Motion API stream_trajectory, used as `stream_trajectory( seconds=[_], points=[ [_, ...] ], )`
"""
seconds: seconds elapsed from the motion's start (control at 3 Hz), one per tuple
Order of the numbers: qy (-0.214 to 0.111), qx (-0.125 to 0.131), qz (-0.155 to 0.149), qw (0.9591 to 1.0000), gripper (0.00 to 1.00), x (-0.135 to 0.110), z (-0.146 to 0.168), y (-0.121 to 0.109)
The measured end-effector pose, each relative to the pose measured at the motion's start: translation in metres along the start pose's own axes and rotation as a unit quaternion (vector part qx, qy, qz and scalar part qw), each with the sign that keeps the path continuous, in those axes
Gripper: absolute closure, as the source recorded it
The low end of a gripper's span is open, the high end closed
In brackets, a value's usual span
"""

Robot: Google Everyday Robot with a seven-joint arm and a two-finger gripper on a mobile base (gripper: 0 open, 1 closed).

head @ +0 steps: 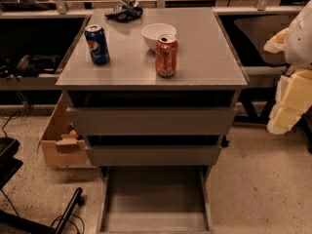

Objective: Close bottom drawer

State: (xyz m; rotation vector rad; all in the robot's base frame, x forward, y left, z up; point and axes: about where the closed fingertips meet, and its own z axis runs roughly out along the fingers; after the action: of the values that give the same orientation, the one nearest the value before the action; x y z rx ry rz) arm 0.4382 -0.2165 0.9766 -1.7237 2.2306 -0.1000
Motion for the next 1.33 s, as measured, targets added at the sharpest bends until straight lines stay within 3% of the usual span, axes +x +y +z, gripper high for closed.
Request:
stream_trajectory(
  seconds=[0.33,0.67,1.33],
  points=[
    [0.0,0.0,0.0,1.0,0.0,0.0,0.0,0.0],
    [0.003,-0.017,0.005,0.9998,0.0,0.002,0.026,0.008],
    [0.03,-0.065,0.012,0.9974,0.0,0.017,0.18,0.059]
  ],
)
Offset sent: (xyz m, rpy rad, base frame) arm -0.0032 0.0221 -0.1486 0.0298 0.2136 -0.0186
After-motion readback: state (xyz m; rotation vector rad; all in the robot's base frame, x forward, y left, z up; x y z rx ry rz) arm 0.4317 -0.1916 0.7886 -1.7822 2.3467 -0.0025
